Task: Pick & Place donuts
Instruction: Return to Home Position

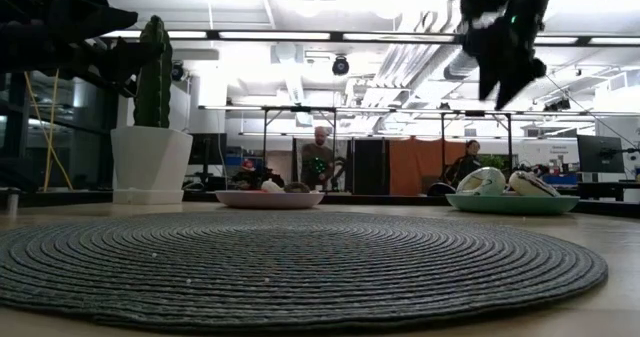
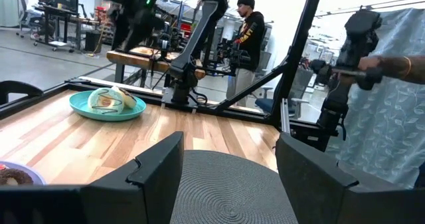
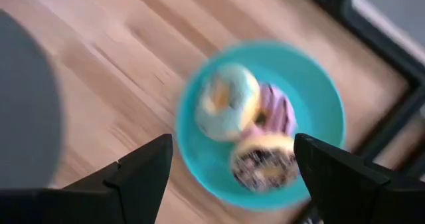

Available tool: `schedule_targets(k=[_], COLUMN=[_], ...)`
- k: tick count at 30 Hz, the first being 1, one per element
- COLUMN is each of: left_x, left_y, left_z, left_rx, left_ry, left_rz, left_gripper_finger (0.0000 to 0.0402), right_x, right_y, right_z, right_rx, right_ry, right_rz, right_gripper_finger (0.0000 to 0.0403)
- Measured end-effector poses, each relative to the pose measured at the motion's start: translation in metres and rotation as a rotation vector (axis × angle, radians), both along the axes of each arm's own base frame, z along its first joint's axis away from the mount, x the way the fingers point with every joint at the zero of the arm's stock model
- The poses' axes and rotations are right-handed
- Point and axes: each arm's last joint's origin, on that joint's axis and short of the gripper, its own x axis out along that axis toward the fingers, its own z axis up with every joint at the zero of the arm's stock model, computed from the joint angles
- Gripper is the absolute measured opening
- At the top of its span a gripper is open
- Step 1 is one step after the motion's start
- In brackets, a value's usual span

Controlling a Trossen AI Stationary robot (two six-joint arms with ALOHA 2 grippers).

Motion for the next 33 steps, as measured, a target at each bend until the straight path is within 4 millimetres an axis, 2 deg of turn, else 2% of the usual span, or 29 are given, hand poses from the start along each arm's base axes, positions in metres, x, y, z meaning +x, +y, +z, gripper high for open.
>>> schedule_targets(k=[4,10,14,18,22,27,30,33], left_x=[0.000,0.000,0.000,0.000,0.000,0.000,0.000,0.000], left_y=[0.000,0.000,0.000,0.000,0.000,0.000,0.000,0.000], left_z=[0.000,0.000,0.000,0.000,0.000,0.000,0.000,0.000], left_rx=[0.000,0.000,0.000,0.000,0.000,0.000,0.000,0.000], left_ry=[0.000,0.000,0.000,0.000,0.000,0.000,0.000,0.000], left_rz=[0.000,0.000,0.000,0.000,0.000,0.000,0.000,0.000], left_gripper_finger=[0.0230,0.0230,0.0230,0.0230,0.0230,0.0230,0.0230,0.0230], right_x=[-0.012,-0.046,-0.069,-0.092,-0.107,-0.115,-0.116,-0.112], right_y=[0.015,0.052,0.076,0.098,0.113,0.124,0.127,0.124], right_z=[0.023,0.058,0.077,0.091,0.095,0.096,0.093,0.081], right_rx=[-0.071,-0.188,-0.280,-0.376,-0.427,-0.437,-0.432,-0.415], right_ry=[-0.179,-0.446,-0.641,-0.801,-0.866,-0.906,-0.918,-0.956], right_rz=[0.021,0.029,0.029,0.044,0.049,0.120,0.180,0.219], right_gripper_finger=[0.0307,0.0293,0.0257,0.0198,0.0124,0.0018,0.0013,0.0003])
